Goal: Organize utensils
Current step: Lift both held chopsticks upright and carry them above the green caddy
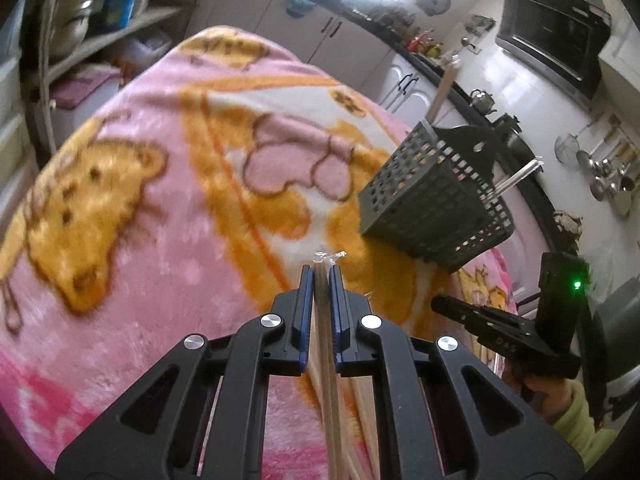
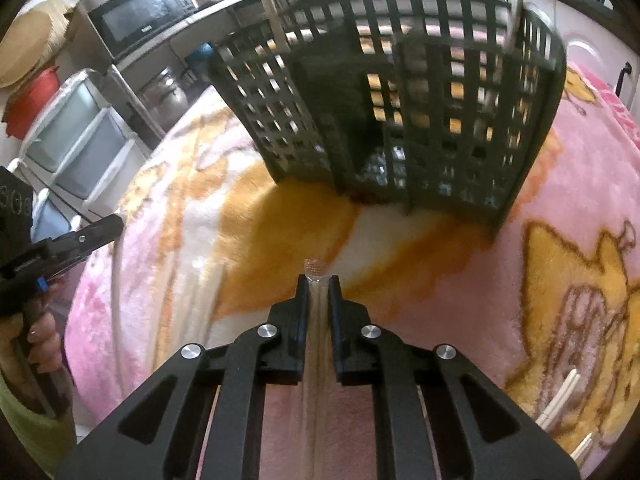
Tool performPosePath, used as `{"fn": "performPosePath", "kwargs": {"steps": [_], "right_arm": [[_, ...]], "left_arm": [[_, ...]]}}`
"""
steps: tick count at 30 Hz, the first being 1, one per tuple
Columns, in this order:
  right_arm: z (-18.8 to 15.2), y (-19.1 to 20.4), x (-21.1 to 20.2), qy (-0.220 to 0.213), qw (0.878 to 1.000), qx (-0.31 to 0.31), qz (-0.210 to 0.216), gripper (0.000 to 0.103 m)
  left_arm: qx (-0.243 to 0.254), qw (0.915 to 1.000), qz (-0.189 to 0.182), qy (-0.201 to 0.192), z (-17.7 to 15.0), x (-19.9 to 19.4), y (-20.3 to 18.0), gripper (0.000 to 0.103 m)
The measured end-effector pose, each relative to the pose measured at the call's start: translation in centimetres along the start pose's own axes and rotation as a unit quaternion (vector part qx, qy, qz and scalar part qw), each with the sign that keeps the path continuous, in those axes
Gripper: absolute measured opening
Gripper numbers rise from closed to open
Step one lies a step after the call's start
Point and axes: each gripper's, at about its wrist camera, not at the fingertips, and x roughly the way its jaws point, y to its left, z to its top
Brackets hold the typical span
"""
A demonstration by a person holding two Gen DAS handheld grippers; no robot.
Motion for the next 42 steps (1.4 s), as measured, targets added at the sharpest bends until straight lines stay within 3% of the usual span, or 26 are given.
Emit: {"fn": "performPosePath", "kwargs": {"steps": [5,12,28,42], "right_arm": [[0.9,1.0,-3.5,-0.053,0.998,-0.024,0.025,0.010],[0.6,1.4,-7.2,-0.144,0.989,-0.035,0.013,0.010],[0.8,-1.4,-12.1,-0.259,0.966,-0.004,-0.007,0.010],[6.2,-2.7,-17.0,-0.356,0.934,-0.003,-0.016,0.009]], "left_arm": [[0.034,0.9993,0.002,-0.015,1.4,-0.8,-2.4,0.002],[0.091,0.9952,0.006,-0.036,2.6,-1.1,-6.7,0.002],[0.166,0.9817,-0.017,-0.091,5.8,-2.0,-14.5,0.001],[0.194,0.9700,-0.023,-0.145,9.7,-3.1,-18.5,0.001]]}}
